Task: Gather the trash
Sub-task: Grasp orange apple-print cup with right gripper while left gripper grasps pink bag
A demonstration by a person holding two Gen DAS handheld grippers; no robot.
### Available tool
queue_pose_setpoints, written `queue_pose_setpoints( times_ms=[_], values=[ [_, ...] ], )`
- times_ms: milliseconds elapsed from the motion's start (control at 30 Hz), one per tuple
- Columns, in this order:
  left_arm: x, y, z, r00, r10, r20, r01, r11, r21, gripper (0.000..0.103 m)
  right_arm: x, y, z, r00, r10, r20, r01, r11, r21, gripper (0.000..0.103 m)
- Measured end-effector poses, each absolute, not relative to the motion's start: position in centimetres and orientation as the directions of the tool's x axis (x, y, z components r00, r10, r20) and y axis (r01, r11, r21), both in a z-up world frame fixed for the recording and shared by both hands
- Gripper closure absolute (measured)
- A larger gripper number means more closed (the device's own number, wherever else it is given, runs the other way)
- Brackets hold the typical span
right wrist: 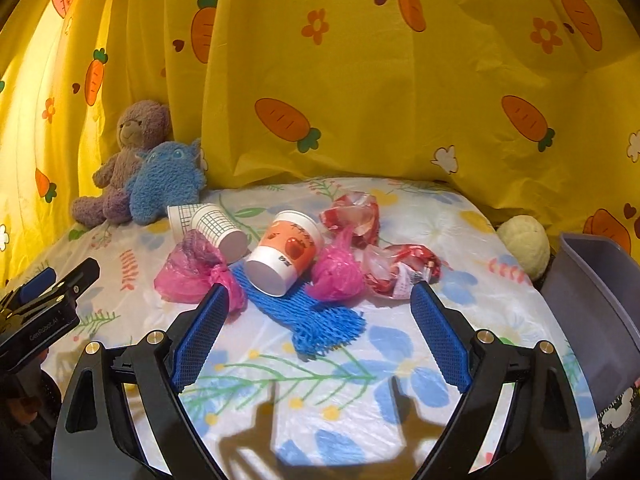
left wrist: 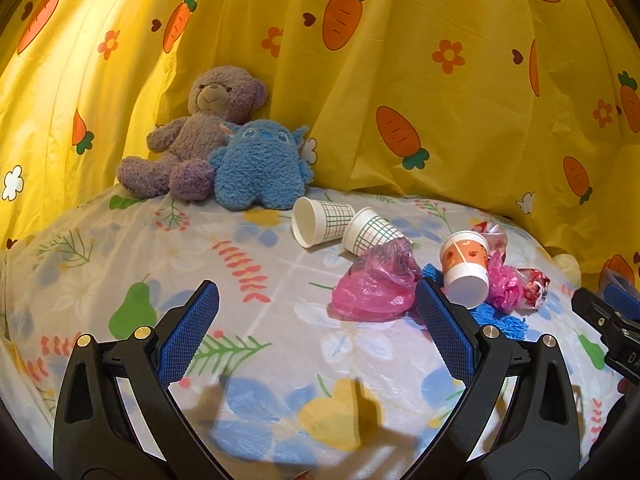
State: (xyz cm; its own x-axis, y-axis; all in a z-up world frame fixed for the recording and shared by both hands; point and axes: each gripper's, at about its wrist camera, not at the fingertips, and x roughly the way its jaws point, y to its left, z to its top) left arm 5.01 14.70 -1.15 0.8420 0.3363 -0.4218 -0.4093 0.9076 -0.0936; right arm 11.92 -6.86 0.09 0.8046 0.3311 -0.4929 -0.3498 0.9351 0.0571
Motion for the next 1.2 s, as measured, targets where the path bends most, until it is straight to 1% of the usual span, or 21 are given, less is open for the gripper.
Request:
queue_pose_setpoints(
  times_ms=[100,167,200,267,367,633,800,833,867,1033,1200],
  values=[
    [5.4,15.5,-1.1,0.833,0.372,-0.410,-0.438,0.896,-0.077,0.006,14.0,-4.6,0.1,0.773,0.360,-0.523,-0.383,0.921,0.068,0.022],
    [5.6,15.9,-1.2,0.826,0.391,-0.406,-0.454,0.889,-0.067,0.006,15.6,-3.2,-0.2,0.743,0.378,-0.552,-0.398,0.913,0.090,0.024],
    [5.8,16.2,-1.2,0.822,0.400,-0.406,-0.463,0.884,-0.064,0.006,16.4,-2.5,-0.4,0.731,0.379,-0.567,-0.399,0.912,0.095,0.027],
    [6.0,16.8,-1.2,0.812,0.413,-0.413,-0.479,0.875,-0.066,0.006,17.7,-1.3,-1.1,0.715,0.374,-0.591,-0.402,0.911,0.090,0.030],
    [6.3,17.9,-1.2,0.803,0.414,-0.429,-0.492,0.866,-0.086,0.006,19.6,-0.1,-2.4,0.684,0.363,-0.633,-0.396,0.913,0.097,0.036],
    [7.1,19.1,-0.8,0.804,0.399,-0.440,-0.488,0.867,-0.105,0.006,23.8,0.9,-4.3,0.612,0.341,-0.713,-0.324,0.931,0.167,0.037],
    [7.9,18.4,-0.8,0.814,0.367,-0.450,-0.447,0.891,-0.083,0.006,25.3,0.9,-5.3,0.584,0.341,-0.736,-0.302,0.934,0.192,0.037],
    [8.1,18.2,-0.9,0.817,0.357,-0.454,-0.437,0.896,-0.083,0.006,25.6,0.9,-5.6,0.576,0.342,-0.742,-0.300,0.933,0.197,0.041],
    [8.3,18.1,-0.9,0.819,0.345,-0.459,-0.428,0.900,-0.086,0.006,25.8,0.9,-5.9,0.567,0.343,-0.749,-0.298,0.933,0.202,0.043],
    [9.2,17.4,-1.2,0.826,0.294,-0.480,-0.382,0.920,-0.094,0.006,25.5,0.2,-5.7,0.583,0.356,-0.730,-0.303,0.929,0.211,0.046],
    [10.9,16.2,-1.5,0.831,0.249,-0.498,-0.331,0.940,-0.081,0.006,23.6,-1.6,-3.7,0.629,0.393,-0.671,-0.323,0.917,0.234,0.046]
  ],
)
